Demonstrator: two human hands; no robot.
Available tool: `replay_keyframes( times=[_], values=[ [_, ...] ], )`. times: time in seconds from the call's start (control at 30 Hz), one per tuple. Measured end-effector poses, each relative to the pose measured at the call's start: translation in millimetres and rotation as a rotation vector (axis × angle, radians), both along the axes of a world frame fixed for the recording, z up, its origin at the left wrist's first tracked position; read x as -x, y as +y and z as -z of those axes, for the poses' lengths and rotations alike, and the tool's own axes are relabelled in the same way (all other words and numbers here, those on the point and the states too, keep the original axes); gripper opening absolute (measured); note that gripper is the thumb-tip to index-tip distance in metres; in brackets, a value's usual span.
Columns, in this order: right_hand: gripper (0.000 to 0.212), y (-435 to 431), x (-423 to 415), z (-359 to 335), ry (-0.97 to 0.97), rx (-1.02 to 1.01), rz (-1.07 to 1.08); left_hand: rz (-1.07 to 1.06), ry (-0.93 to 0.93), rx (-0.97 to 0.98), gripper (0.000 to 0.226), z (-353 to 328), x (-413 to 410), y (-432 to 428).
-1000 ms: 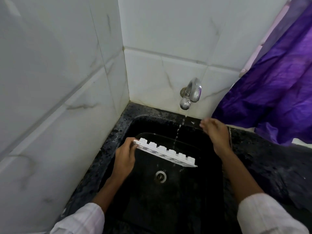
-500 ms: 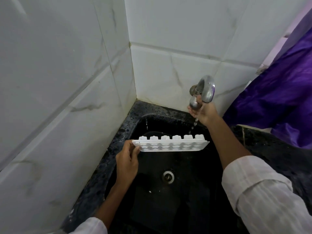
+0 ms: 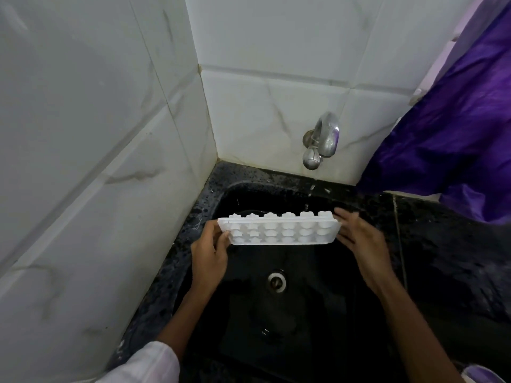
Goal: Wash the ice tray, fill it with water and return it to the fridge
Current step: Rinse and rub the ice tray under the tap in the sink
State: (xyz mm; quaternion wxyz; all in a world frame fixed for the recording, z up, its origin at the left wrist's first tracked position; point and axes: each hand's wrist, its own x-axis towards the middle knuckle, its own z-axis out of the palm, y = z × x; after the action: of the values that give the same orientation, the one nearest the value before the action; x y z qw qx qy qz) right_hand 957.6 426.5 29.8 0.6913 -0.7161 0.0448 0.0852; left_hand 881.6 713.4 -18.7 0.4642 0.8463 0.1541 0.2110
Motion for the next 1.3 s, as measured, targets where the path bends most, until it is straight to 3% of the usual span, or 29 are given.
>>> replay_keyframes(
  times=[0.13,0.33,0.43,0.6,0.7,0.83,0.97,1.07,1.13,1.2,1.3],
  values=[
    [0.023,-11.1,15.7,16.2,-0.185,0.337,0.067,0.036,-0.001,-0.013,0.01,-9.7,-8.1,-12.3],
    [0.018,-33.9,25.3,6.2,-0.681,0.497,0.281,0.088,-0.236,-0.119,0.016,-45.3,-13.7,-20.7],
    [0.014,-46.2,28.3,17.3,-0.545,0.621,0.161,0.167,-0.138,-0.219,0.016,-45.9,-10.8,-19.1],
    [0.013,-48.7,38.9,18.2,-0.637,0.567,0.25,0.172,-0.184,-0.309,0.014,-39.8,1.5,-25.4],
    [0.01,-49.5,42.2,24.1,-0.524,0.653,0.144,0.168,-0.114,-0.291,0.009,-33.6,5.9,-31.0],
    [0.011,-50.6,53.4,21.0,-0.642,0.608,0.208,0.143,-0.104,-0.285,0.012,-27.9,16.6,-37.2],
    [0.008,-53.4,53.4,21.2,-0.548,0.634,0.121,0.151,-0.035,-0.274,0.01,-24.5,23.3,-39.7],
    [0.012,-51.0,59.9,14.5,-0.628,0.604,0.174,0.095,-0.085,-0.275,0.012,-22.4,28.8,-43.0],
    [0.006,-52.0,59.1,16.0,-0.554,0.644,0.129,0.088,-0.063,-0.244,0.01,-22.5,30.9,-43.0],
    [0.014,-53.6,62.3,21.0,-0.444,0.706,0.068,0.091,-0.032,-0.249,0.009,-23.1,35.1,-44.1],
    [0.01,-54.5,75.0,22.2,-0.544,0.659,0.117,0.055,-0.085,-0.277,0.011,-26.1,45.7,-48.4]
  ],
)
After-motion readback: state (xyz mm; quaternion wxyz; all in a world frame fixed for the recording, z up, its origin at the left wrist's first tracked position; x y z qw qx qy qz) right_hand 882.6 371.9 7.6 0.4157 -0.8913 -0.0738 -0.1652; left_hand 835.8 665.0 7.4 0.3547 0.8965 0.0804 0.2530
